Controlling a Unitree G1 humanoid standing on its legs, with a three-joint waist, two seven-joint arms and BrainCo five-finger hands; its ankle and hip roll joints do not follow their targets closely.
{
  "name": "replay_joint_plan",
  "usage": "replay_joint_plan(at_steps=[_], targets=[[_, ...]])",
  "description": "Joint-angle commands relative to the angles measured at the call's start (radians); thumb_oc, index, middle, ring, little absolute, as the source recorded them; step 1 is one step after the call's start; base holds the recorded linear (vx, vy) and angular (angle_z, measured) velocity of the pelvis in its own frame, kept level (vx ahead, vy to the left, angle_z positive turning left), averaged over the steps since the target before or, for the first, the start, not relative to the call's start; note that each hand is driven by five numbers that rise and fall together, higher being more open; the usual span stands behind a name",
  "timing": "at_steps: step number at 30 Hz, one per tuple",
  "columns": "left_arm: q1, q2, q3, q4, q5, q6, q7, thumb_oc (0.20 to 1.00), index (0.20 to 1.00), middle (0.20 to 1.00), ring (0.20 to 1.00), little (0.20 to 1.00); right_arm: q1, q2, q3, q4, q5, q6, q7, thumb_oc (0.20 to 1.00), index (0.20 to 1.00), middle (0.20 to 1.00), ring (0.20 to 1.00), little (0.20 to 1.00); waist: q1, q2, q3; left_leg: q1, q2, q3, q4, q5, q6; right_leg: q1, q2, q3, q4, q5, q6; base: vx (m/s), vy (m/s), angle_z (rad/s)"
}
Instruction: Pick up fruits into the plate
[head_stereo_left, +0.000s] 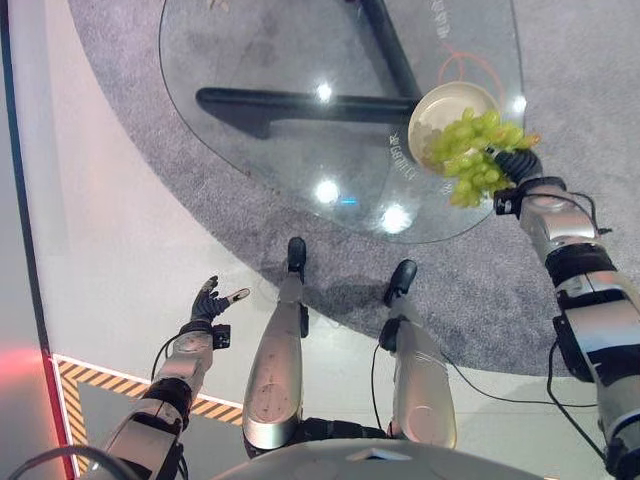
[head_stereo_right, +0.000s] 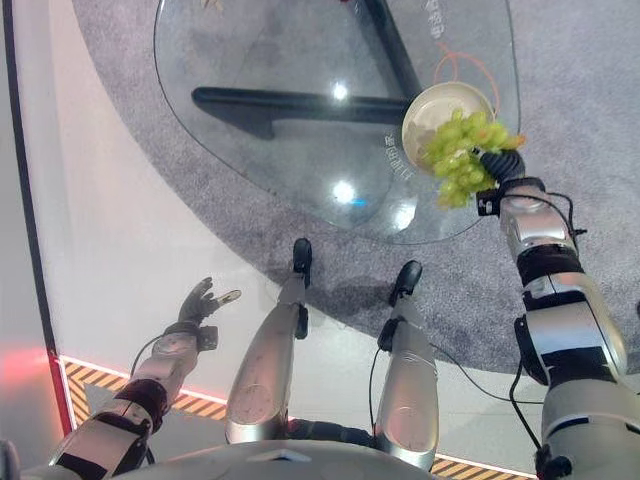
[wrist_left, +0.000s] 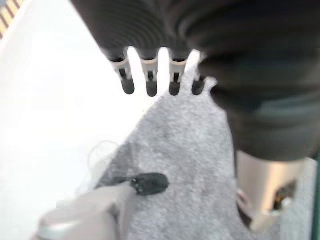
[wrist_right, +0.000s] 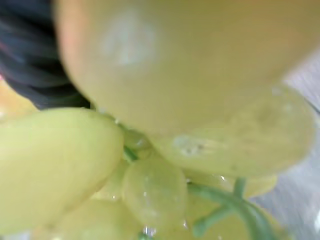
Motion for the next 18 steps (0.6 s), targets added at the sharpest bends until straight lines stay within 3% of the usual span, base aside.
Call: replay_joint_plan(at_steps=[1,6,7,8,9,10,14,18], targets=[[0.042,0.023,-0.033,-0.027,0.009,-0.03,0.022,1.0,1.0,1.0,1.0,1.0,-0.067,-0.105,0.072,-0.003,-0.165,-0.038,-0.102,0.2,0.2,0.2,0.2,0.2,0.01,0.026,-0.015,-0.08,-0.111,0.013,0.118,-0.14,0.045,-0.093,0.046,-0.013,0.181,-0.138,-0.032,0.02,0.041,0.12],[0.057,0.034,-0.067,-0.074,-0.017,-0.038,0.027,1.0,1.0,1.0,1.0,1.0,-0.147,-0.156,0.156,0.036,-0.353,0.032,-0.212,0.2,0.2,0.2,0.2,0.2,0.023,0.049,-0.015,-0.154,-0.123,0.009,0.16,-0.144,0.054,-0.164,0.038,-0.013,0.221,-0.142,-0.035,0.02,0.009,0.09],[0.069,0.035,-0.077,-0.077,-0.018,-0.039,0.025,1.0,1.0,1.0,1.0,1.0,-0.149,-0.158,0.172,0.049,-0.397,0.05,-0.225,0.2,0.2,0.2,0.2,0.2,0.025,0.051,-0.015,-0.138,-0.127,0.005,0.172,-0.178,0.05,-0.155,0.035,0.001,0.243,-0.177,-0.027,0.09,-0.024,0.07],[0.07,0.037,-0.082,-0.081,-0.017,-0.039,0.026,1.0,1.0,1.0,1.0,1.0,-0.162,-0.164,0.187,0.064,-0.426,0.064,-0.239,0.2,0.2,0.2,0.2,0.2,0.027,0.053,-0.015,-0.149,-0.128,0.005,0.18,-0.179,0.052,-0.166,0.034,0.001,0.251,-0.177,-0.028,0.01,-0.005,0.11],[0.059,0.04,-0.079,-0.085,-0.017,-0.039,0.027,1.0,1.0,1.0,1.0,1.0,-0.178,-0.169,0.191,0.069,-0.439,0.072,-0.247,0.2,0.2,0.2,0.2,0.2,0.028,0.056,-0.015,-0.183,-0.127,0.007,0.178,-0.147,0.059,-0.193,0.034,-0.012,0.24,-0.145,-0.037,0.03,-0.013,0.12],[0.079,0.048,-0.097,-0.097,-0.023,-0.04,0.023,1.0,1.0,1.0,1.0,1.0,-0.191,-0.169,0.223,0.11,-0.486,0.12,-0.269,0.2,0.2,0.2,0.2,0.2,0.035,0.064,-0.015,-0.177,-0.129,0.002,0.195,-0.18,0.057,-0.196,0.03,0.004,0.273,-0.182,-0.029,0.02,-0.014,0.08],[0.1,0.058,-0.116,-0.126,-0.041,-0.043,0.024,1.0,1.0,1.0,1.0,1.0,-0.235,-0.195,0.282,0.167,-0.649,0.198,-0.286,0.2,0.2,0.2,0.2,0.2,0.045,0.08,-0.015,-0.216,-0.133,0.001,0.202,-0.176,0.062,-0.234,0.026,0.005,0.288,-0.185,-0.031,0.03,-0.009,0.01],[0.129,0.078,-0.128,-0.153,-0.051,-0.038,0.016,1.0,1.0,1.0,1.0,1.0,-0.28,-0.227,0.365,0.204,-0.784,0.286,-0.236,0.2,0.2,0.2,0.2,0.2,0.056,0.104,-0.015,-0.245,-0.143,-0.006,0.208,-0.168,0.068,-0.27,0.024,0.012,0.302,-0.186,-0.035,0.0,0.0,0.0]])
